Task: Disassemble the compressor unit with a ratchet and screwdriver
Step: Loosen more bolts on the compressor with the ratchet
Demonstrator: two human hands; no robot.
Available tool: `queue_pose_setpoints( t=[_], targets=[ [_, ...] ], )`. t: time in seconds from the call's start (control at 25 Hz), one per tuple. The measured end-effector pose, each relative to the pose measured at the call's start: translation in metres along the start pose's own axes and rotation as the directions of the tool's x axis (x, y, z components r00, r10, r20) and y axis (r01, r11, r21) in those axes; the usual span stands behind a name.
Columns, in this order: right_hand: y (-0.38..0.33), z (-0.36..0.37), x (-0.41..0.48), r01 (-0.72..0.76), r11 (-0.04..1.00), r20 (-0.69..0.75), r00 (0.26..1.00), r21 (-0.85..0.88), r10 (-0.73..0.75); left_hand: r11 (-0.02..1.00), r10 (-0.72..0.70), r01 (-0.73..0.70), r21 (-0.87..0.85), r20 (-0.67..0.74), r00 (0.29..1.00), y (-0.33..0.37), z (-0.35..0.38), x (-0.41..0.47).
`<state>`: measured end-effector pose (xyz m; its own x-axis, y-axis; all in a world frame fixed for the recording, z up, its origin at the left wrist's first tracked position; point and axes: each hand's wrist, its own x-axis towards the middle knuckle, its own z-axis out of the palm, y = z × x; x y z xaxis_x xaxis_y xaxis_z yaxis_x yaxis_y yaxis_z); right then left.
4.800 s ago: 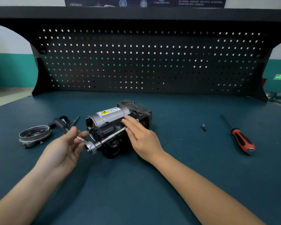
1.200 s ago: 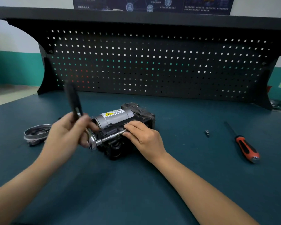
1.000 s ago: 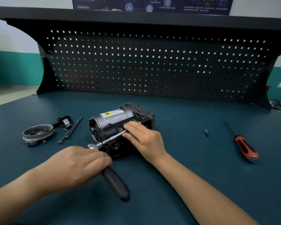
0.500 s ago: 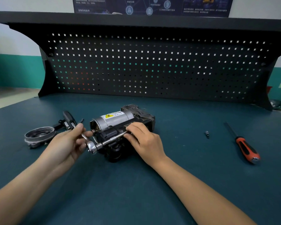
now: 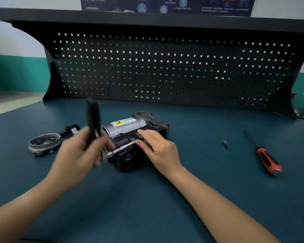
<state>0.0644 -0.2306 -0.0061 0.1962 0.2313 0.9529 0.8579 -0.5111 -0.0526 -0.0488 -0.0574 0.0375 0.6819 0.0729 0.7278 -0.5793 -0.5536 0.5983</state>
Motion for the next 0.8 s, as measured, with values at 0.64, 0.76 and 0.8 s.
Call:
queue_pose_setpoints(
  t=[0.64,0.76,0.8],
  targets=[
    [0.0,0.0,0.002,-0.167,0.972,0.034,0.986,0.163,0.164,0.611,0.547,-0.669,0.423,0.384,0.744,-0.005,-0.002,-0.001],
    [0.0,-0.001,0.002,-0.165,0.974,0.053,0.986,0.154,0.158,0.575,0.56,-0.734,0.361,0.481,0.675,-0.012,-0.002,-0.011],
    [-0.001,-0.001,0.002,-0.169,0.975,0.057,0.985,0.146,0.162,0.74,0.48,-0.584,0.334,0.344,0.807,-0.01,-0.002,-0.012]
  ],
)
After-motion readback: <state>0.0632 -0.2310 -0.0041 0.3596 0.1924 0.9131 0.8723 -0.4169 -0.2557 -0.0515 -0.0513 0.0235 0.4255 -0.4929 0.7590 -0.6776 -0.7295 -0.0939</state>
